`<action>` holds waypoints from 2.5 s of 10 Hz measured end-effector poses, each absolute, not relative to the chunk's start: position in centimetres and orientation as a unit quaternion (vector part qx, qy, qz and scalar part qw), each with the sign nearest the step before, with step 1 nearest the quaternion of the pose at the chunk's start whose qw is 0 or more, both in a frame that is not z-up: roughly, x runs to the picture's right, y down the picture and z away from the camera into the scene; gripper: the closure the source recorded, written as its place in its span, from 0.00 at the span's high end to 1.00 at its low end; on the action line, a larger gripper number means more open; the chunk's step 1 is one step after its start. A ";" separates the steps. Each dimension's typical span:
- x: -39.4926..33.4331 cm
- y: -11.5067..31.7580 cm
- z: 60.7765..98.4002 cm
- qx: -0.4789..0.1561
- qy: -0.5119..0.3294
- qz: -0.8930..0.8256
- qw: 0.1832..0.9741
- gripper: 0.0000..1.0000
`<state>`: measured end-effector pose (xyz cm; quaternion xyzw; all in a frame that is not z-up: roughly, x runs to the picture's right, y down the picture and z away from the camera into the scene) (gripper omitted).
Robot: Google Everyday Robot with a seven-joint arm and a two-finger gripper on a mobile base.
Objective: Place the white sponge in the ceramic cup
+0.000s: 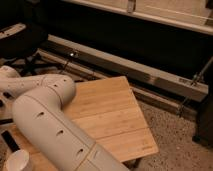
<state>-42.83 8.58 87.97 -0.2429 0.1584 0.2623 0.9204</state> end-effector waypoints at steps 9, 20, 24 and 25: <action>-42.9 8.2 87.0 -0.265 0.159 0.280 0.909 0.00; -32.9 -1.3 65.3 -0.340 -0.151 0.434 0.821 0.00; -26.5 3.4 58.4 -0.312 -0.232 0.436 0.812 0.00; -24.9 5.5 56.5 -0.300 -0.250 0.433 0.812 0.00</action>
